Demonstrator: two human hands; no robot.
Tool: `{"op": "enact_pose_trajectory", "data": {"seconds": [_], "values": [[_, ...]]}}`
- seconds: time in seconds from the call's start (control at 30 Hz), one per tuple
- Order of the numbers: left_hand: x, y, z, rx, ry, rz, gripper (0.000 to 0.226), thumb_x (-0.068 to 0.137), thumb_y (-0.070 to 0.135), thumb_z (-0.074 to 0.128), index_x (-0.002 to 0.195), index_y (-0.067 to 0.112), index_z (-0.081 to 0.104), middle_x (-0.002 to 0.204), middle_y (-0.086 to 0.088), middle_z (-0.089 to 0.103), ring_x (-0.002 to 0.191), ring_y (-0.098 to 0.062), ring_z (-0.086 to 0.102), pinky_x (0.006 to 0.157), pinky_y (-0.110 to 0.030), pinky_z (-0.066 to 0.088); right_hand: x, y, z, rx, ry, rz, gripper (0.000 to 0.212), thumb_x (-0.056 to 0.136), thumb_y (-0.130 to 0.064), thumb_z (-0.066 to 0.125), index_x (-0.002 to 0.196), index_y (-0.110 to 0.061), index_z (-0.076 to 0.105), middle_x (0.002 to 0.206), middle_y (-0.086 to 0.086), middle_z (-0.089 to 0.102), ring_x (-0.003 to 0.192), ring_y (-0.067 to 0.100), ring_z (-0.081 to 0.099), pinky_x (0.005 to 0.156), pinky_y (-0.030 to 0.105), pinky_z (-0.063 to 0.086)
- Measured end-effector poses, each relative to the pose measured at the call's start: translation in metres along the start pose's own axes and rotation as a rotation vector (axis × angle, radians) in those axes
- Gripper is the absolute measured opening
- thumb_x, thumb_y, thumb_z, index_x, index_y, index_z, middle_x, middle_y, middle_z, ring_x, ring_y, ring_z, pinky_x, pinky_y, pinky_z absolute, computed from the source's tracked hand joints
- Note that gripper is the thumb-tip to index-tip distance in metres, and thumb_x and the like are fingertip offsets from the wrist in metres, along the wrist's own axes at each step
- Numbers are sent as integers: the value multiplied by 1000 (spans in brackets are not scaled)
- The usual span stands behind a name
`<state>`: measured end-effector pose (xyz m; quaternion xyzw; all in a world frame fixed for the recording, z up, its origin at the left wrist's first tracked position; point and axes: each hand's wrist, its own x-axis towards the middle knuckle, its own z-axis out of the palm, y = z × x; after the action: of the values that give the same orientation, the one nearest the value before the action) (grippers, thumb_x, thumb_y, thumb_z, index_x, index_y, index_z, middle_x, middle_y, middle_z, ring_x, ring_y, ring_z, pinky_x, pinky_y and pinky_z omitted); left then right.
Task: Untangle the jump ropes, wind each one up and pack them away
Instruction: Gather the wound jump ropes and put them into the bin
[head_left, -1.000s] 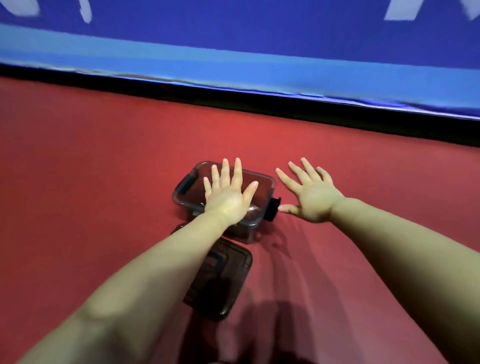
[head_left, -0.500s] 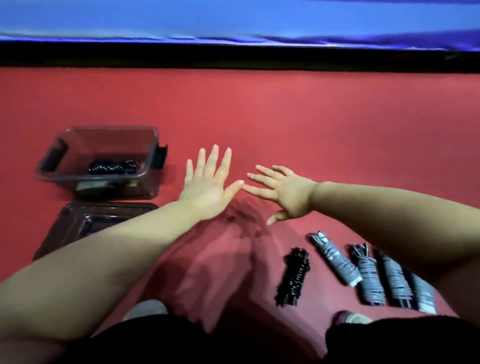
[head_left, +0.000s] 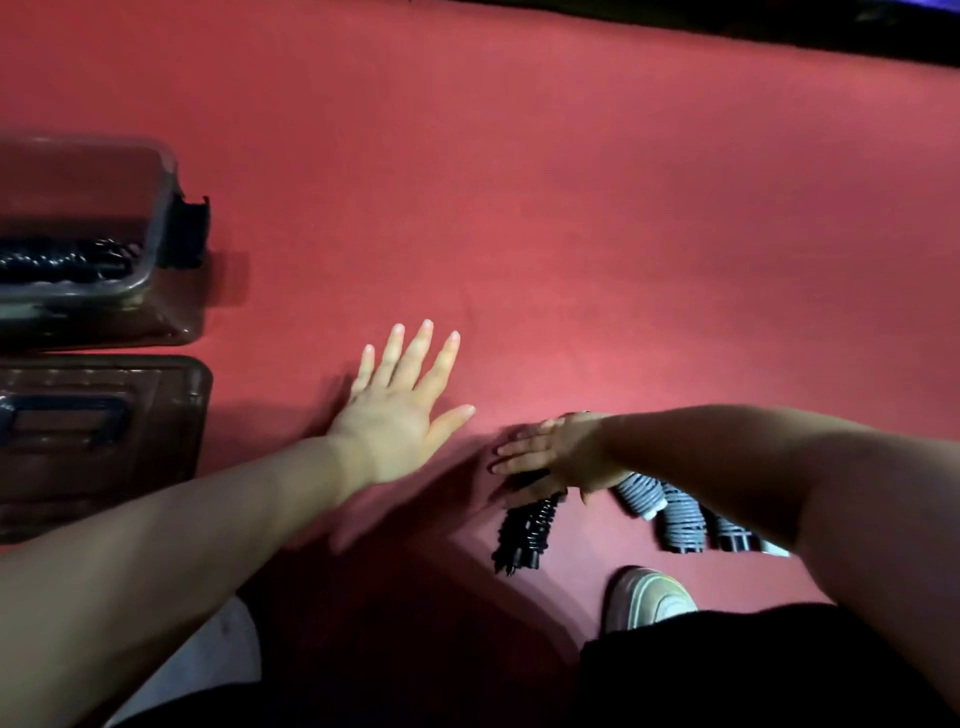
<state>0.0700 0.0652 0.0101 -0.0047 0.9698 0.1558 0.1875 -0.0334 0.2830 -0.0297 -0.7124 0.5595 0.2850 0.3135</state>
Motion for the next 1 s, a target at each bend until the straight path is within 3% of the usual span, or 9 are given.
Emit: {"op": "enact_pose_trajectory", "data": {"seconds": [0.07, 0.13, 0.2, 0.33, 0.53, 0.63, 0.77, 0.87, 1.0], "values": [[5, -1, 3, -6, -7, -2, 71, 94, 58, 17, 145, 30, -24, 155, 1, -27, 141, -22, -28, 116, -42, -14, 3, 3, -2, -50, 47, -86, 79, 86, -19, 62, 148, -36, 17, 158, 8, 13, 144, 31, 14, 111, 45, 25], [9, -3, 5, -7, -15, 1, 70, 94, 58, 16, 145, 30, -24, 155, 1, -27, 141, -22, -28, 117, -42, -13, 5, 8, 1, -83, 164, -136, 79, 81, -6, 63, 145, -37, 29, 145, 12, 40, 130, 35, 41, 90, 43, 46], [11, -7, 7, -14, -26, -2, 70, 94, 58, 16, 145, 30, -24, 155, 1, -27, 141, -22, -27, 117, -41, -14, 9, 13, 5, -78, 203, -156, 86, 75, 2, 65, 143, -39, 32, 125, 11, 55, 109, 34, 56, 72, 37, 51], [16, -21, 3, -56, -9, -44, 70, 95, 58, 17, 145, 29, -24, 155, 0, -27, 141, -22, -28, 115, -39, -15, 24, 18, -2, -26, 187, -149, 68, 89, -7, 44, 146, -38, 25, 124, 14, 48, 110, 35, 48, 79, 42, 49], [7, -80, -42, -98, 213, -154, 71, 93, 62, 18, 136, 32, -30, 154, -1, -29, 140, -21, -30, 115, -39, -17, 50, 32, -60, 117, 654, 178, 63, 86, -36, 44, 145, -34, 22, 100, 7, 52, 78, 20, 58, 55, 22, 49], [-4, -135, -76, -165, 466, -265, 77, 82, 69, 12, 139, 31, -24, 157, -4, -21, 143, -24, -24, 113, -38, -17, 61, 58, -121, 95, 823, 276, 55, 93, -48, 31, 144, -28, 28, 105, 9, 51, 84, 23, 58, 64, 23, 49], [-32, -234, -114, -220, 773, -567, 71, 97, 49, 32, 152, 16, 1, 159, -14, -5, 145, -34, -10, 115, -49, -8, 87, 84, -216, 234, 1066, 392, 60, 90, -43, 40, 145, -27, 24, 113, 17, 48, 96, 36, 53, 74, 39, 54], [-50, -305, -122, -216, 742, -810, 68, 99, 45, 28, 152, 14, 0, 159, -15, -4, 145, -34, -10, 116, -50, -7, 122, 97, -295, 221, 1146, 410, 63, 89, -39, 49, 146, -24, 28, 115, 18, 48, 101, 37, 50, 79, 40, 50], [-56, -368, -117, -176, 626, -933, 67, 99, 47, 22, 151, 14, -4, 159, -14, -6, 145, -32, -12, 117, -49, -8, 198, 104, -387, 277, 936, 401, 73, 90, -28, 58, 149, -33, 15, 126, 14, 37, 117, 33, 38, 91, 40, 44]]}}
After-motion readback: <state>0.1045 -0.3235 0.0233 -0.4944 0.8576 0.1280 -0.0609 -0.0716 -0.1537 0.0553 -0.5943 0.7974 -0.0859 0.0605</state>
